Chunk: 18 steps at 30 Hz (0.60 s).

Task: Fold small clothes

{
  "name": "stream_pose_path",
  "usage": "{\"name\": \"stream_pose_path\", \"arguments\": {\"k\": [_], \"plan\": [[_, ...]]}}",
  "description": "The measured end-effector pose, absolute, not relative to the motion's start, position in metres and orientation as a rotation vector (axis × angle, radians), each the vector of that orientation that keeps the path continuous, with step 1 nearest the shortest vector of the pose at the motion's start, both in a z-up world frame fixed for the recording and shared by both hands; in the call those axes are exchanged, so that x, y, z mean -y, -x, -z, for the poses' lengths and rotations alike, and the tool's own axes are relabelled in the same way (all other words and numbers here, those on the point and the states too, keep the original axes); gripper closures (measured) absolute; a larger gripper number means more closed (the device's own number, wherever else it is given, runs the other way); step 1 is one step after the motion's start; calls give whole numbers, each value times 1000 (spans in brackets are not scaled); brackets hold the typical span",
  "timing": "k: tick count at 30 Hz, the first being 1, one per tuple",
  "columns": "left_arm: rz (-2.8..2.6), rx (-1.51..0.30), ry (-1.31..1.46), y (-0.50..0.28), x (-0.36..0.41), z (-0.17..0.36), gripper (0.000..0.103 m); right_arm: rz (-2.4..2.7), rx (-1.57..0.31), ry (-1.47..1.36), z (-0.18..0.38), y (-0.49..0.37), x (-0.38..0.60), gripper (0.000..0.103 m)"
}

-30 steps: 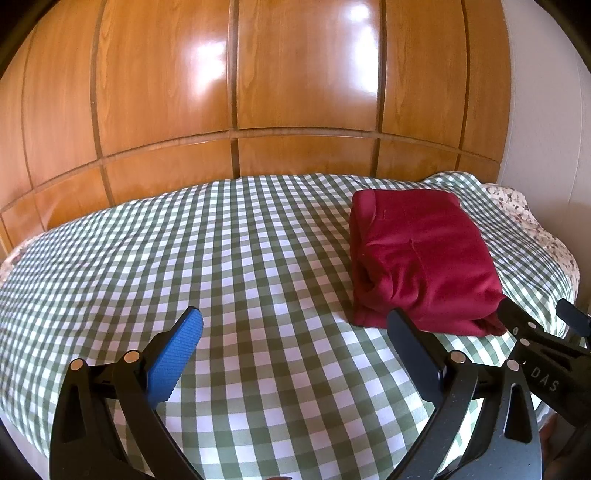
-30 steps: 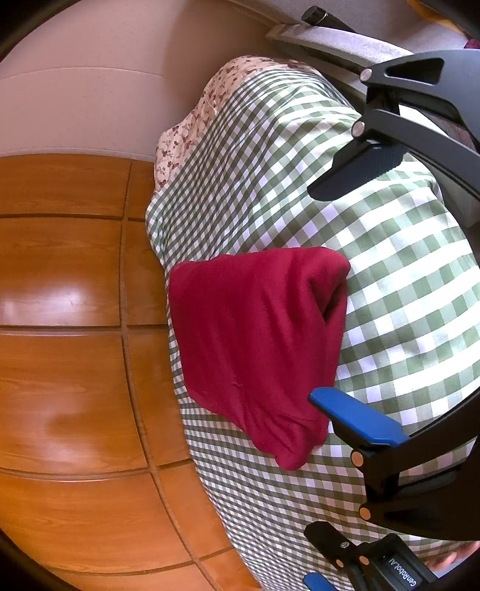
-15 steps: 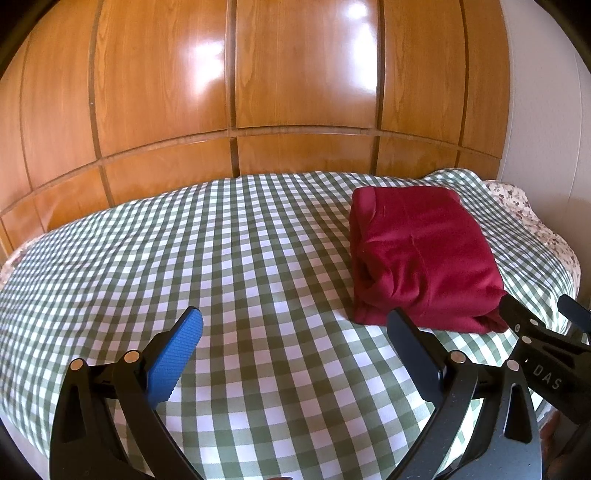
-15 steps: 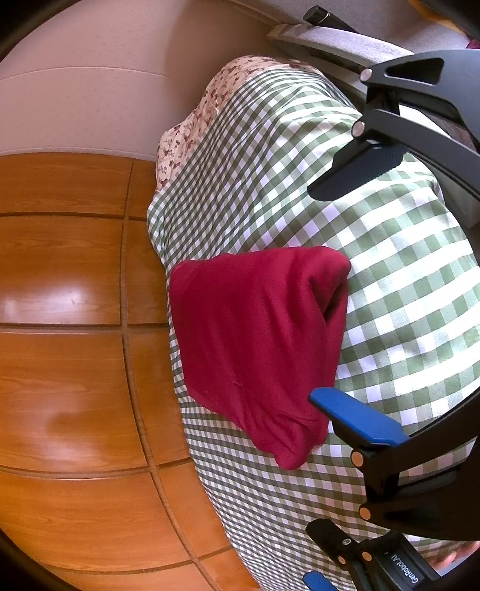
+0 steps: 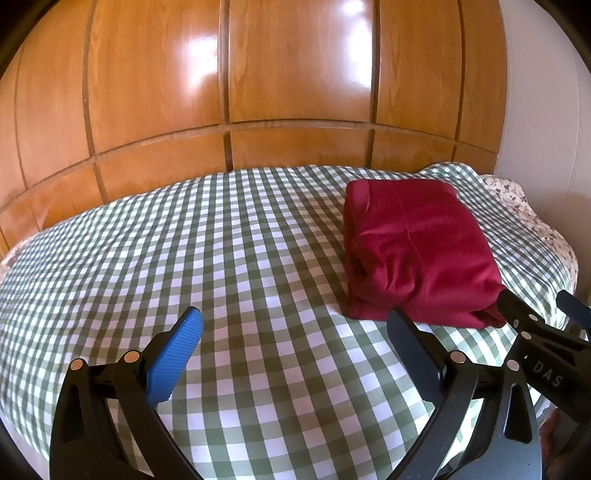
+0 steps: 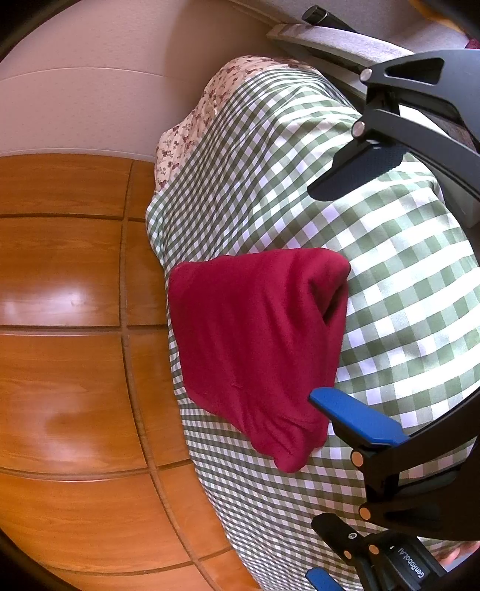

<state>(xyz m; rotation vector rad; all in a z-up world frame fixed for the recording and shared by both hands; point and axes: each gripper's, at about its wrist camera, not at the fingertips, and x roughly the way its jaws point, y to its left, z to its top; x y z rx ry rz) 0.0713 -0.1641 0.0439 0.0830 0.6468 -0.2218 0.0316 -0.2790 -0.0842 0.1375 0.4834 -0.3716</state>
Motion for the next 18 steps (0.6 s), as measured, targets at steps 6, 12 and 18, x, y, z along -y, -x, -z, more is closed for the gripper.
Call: {"name": "stream_pose_path", "arguments": {"k": [6,12,18], "plan": [[219,-659,-85,-73,166,-40,4,372,-495,-137,89,-33,281,2],[224,-662,-91,-74,167,-40,4,370,-502,-139,91,-35,284,2],[231,-655,-87,-73,168,-40,4,368,-504,-140,91,-35,284,2]]}}
